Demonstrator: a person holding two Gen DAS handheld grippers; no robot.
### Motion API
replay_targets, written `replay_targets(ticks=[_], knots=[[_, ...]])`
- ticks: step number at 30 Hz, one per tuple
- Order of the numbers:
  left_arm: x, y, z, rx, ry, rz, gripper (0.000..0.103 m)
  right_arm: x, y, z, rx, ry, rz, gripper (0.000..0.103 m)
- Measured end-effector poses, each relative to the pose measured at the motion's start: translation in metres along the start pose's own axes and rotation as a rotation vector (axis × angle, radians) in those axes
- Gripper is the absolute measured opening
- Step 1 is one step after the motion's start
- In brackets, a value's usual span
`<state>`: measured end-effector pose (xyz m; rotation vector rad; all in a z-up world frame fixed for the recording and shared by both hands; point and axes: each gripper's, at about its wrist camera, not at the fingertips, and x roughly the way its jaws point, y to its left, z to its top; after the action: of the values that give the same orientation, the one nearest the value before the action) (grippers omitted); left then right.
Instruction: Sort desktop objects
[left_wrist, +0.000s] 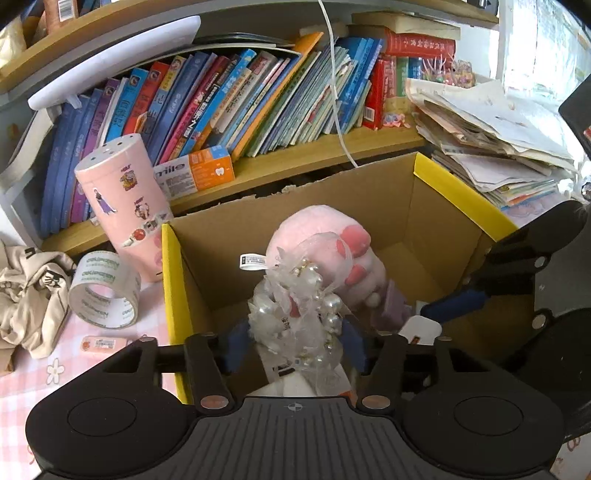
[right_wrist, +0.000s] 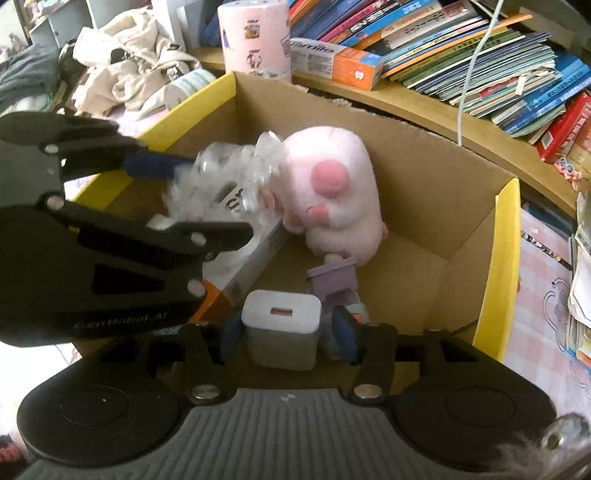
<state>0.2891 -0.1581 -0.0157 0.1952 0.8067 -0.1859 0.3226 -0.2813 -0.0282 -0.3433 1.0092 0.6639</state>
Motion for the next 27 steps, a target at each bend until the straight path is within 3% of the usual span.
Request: replay_targets(ticks=[5, 15, 27], knots=[[-0.025, -0.001, 0.003, -0.004, -0.070, -0.003, 0.080, -0.012, 0.000, -0.002, 0.018, -0.039, -0.016, 0.072], [-0.081, 0.006, -0.016, -0.076, -0.156, -0.002, 0.082, -0.056, -0.002, -0.025, 0.075, -0.148, -0.040, 0.075], [-0.129, 0.007, -0.065, -0.205, -0.180, 0.062, 0.082, -0.100, 0.013, -0.071, 0.174, -0.283, -0.114, 0.079]])
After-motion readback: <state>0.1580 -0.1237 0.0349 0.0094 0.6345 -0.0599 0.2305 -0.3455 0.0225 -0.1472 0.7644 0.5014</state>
